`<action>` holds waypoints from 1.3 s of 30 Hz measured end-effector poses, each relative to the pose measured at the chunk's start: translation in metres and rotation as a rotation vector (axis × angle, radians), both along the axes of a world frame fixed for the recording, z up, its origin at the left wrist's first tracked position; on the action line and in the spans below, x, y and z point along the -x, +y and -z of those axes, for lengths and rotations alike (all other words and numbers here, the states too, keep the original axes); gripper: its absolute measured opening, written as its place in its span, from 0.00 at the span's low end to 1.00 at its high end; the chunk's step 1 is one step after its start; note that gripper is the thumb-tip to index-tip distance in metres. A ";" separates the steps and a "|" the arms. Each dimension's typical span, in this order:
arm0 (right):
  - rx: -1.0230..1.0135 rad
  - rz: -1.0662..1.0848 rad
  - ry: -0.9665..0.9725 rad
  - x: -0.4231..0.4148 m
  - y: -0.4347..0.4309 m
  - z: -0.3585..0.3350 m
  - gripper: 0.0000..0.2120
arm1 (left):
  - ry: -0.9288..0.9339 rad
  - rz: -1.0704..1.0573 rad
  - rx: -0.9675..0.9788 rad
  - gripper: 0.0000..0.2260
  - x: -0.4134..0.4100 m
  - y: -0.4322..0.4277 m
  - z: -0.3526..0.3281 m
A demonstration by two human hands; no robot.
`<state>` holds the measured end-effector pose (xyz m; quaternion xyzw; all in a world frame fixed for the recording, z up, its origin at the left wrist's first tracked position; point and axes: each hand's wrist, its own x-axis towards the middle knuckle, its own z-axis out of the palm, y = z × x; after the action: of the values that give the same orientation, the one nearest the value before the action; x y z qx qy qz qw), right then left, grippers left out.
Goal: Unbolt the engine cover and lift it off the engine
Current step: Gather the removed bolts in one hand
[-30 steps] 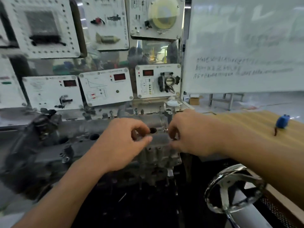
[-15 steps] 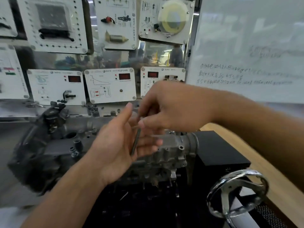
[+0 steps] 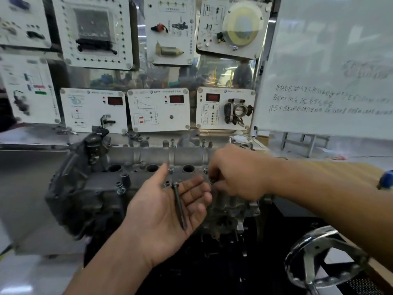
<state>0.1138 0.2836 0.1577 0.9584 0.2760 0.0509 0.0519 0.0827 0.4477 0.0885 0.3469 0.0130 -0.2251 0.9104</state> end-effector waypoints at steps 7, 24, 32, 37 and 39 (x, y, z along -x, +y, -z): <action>-0.333 -0.187 0.171 0.014 0.000 -0.054 0.12 | 0.102 -0.052 -0.081 0.34 0.015 0.006 0.005; -0.131 -0.085 0.133 -0.009 0.078 0.002 0.09 | 0.116 -0.148 0.017 0.26 0.014 0.030 0.027; -0.248 -0.249 0.078 0.003 0.081 -0.049 0.10 | 0.151 -0.137 0.036 0.30 0.010 0.043 0.032; -0.030 -0.308 0.262 0.012 0.103 -0.028 0.11 | 0.086 -0.123 -0.022 0.21 0.012 0.044 0.026; -0.015 -0.274 0.255 0.009 0.109 -0.009 0.12 | 0.084 -0.143 -0.025 0.19 0.012 0.045 0.027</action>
<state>0.1046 0.3924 0.1665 0.9109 0.4079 -0.0622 0.0018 0.0707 0.4928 0.0611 0.3465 0.0787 -0.1739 0.9184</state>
